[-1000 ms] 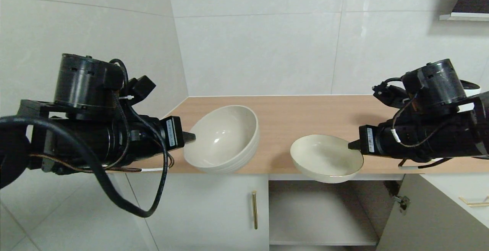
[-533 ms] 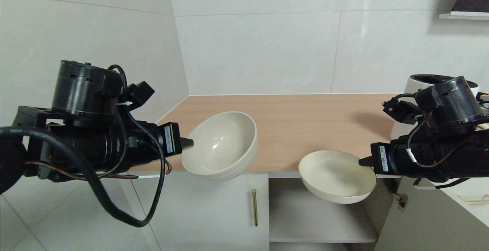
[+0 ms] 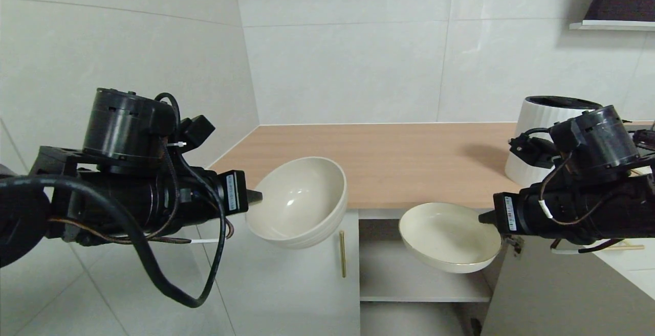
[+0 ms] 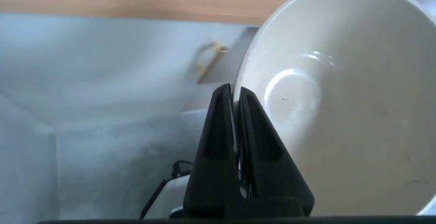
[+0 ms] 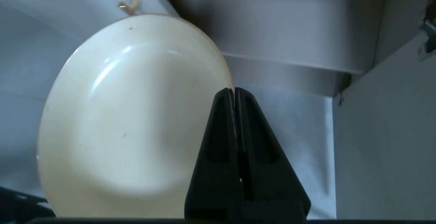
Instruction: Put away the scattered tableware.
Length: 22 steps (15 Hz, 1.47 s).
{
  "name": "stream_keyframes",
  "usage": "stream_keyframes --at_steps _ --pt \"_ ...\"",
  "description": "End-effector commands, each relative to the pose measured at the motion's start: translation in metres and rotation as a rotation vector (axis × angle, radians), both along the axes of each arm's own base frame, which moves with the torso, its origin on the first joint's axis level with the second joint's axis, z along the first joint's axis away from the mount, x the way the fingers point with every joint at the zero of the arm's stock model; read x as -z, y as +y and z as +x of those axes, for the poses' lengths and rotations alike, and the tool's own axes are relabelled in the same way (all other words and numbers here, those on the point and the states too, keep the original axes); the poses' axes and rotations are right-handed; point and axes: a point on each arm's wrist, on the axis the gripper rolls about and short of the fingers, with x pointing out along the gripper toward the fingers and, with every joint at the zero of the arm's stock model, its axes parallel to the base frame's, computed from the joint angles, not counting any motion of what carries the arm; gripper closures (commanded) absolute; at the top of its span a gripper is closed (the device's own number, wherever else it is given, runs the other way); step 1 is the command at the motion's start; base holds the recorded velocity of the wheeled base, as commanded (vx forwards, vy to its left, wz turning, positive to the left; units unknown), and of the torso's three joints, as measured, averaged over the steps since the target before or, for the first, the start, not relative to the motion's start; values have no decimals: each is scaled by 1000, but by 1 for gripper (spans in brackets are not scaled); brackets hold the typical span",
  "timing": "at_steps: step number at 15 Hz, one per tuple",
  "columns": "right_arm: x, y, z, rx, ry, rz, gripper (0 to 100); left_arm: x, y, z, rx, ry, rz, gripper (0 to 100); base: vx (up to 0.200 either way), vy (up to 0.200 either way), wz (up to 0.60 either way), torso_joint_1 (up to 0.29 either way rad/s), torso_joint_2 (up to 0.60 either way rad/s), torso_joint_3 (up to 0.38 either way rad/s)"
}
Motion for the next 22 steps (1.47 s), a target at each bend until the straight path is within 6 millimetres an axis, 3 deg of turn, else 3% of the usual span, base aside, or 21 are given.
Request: stream_keyframes --at_steps 1,7,22 --pt "5 1 4 2 18 -8 100 2 -1 2 0 9 2 100 0 0 0 0 0 0" --pt "9 2 6 3 29 -14 100 6 -2 5 -2 21 8 100 0 0 0 -31 76 46" --pt "10 3 7 1 31 -16 100 8 -3 7 -3 25 11 100 0 0 0 -136 408 260"
